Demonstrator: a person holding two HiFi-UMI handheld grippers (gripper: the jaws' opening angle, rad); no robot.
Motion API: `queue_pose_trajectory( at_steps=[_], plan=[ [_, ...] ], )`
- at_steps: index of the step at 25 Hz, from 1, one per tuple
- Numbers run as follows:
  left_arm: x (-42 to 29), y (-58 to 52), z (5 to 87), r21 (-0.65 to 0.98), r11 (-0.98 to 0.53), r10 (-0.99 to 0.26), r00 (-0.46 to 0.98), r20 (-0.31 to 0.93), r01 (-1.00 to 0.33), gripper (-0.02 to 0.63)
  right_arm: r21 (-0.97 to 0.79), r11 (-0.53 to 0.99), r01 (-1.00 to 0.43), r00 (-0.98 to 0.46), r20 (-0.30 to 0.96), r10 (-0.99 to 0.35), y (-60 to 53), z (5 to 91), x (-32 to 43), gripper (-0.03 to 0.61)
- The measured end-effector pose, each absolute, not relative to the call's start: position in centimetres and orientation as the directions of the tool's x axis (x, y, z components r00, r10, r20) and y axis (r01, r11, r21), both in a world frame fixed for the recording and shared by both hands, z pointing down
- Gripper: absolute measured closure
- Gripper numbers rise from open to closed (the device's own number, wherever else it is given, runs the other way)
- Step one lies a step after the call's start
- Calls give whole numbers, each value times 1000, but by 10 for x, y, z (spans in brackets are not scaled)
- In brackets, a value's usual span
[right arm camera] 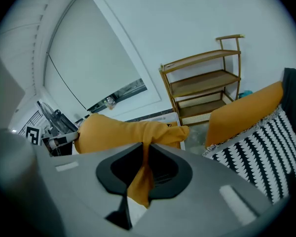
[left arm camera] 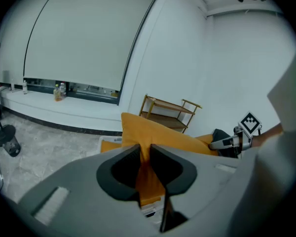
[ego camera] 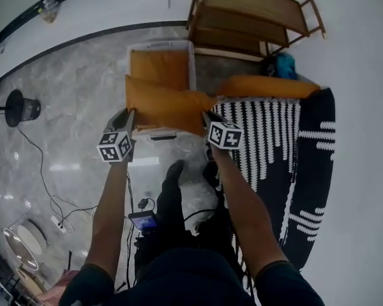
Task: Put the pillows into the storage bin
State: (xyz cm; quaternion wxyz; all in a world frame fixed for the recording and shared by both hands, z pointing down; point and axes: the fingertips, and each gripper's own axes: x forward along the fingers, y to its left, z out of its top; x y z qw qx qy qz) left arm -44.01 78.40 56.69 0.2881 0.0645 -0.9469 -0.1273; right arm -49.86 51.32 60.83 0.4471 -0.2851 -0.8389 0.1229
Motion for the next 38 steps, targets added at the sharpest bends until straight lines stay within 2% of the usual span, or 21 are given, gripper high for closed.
queue_pose_trajectory(
  at_steps=[13,19,21,22,25,31,38],
  plan=[
    [-430,829,682,304,947,-135,-735,665,102,552,-371,813,450,-268,812,519,565,712,-525,523],
    [-425,836,712,288,950,-130,-682,719,123,546,-359,829,430,-199,858,475,565,741,-525,511],
    [-419,836,727,281,952,-144,-638,757,118,527,-333,847,415,-186,880,437,560,748,-524,511],
    [-416,836,734,275,955,-151,-614,775,113,540,-324,856,404,-176,890,420,557,751,-523,511],
    [-412,838,740,247,965,-149,-587,796,90,528,-317,868,381,-144,907,395,551,754,-519,511],
    [-434,829,664,241,971,-167,-697,697,9,531,-386,841,378,-226,843,488,552,687,-522,511],
    [-459,783,497,185,969,-236,-851,469,-166,538,-510,718,473,-455,557,695,535,499,-515,520]
  ],
)
